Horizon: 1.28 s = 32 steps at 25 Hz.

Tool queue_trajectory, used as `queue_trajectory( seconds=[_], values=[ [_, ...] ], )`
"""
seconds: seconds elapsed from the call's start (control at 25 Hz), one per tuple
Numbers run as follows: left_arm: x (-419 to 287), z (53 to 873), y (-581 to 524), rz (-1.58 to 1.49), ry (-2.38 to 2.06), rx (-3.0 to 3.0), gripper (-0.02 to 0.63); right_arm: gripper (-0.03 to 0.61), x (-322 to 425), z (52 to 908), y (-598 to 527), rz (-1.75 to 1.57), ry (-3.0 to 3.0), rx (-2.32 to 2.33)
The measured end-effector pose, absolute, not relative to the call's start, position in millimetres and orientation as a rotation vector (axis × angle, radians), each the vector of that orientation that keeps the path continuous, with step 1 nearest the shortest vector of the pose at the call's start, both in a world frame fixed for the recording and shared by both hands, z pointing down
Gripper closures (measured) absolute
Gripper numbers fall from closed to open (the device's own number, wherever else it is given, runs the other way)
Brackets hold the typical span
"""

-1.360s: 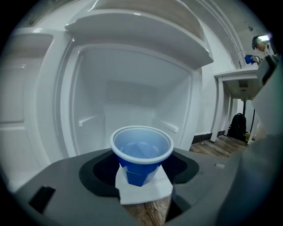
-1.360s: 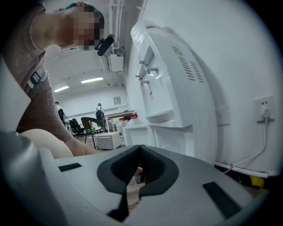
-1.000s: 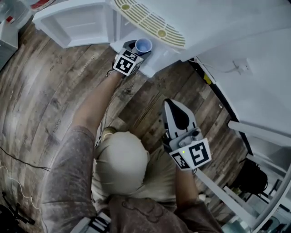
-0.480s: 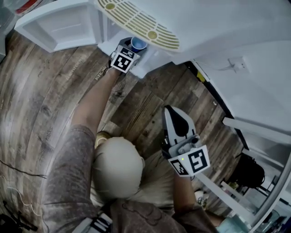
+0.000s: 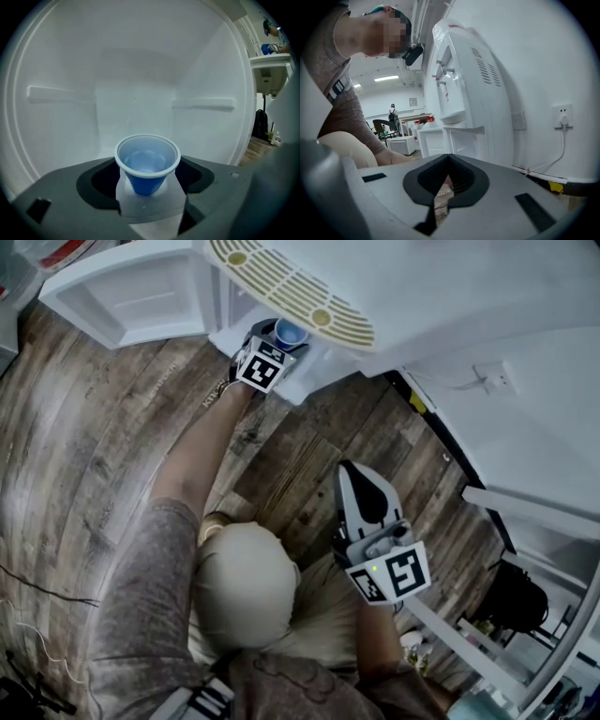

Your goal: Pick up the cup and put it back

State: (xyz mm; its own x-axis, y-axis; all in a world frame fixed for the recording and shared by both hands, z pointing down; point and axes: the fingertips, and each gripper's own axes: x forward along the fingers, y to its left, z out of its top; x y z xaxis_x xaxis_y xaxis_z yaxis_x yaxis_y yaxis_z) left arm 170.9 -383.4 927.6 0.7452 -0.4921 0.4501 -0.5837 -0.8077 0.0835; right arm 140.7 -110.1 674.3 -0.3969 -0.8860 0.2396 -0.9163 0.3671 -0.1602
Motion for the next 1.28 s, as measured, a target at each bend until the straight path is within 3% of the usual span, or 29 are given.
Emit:
queue_trajectory(
  seconds=[0.64,1.28],
  values=[
    [120.9,878.9,-354.2,0.564,-0.889,2.686,0.242,0.577,141.7,655.9,-103.5,0.352,-2.533,1.653],
    [59.3,744.8,-277.8,0.474,-0.931,2.687,0.242,0.577,144.2,637.8,-82.3,0.348,-2.586,1.596]
  ],
)
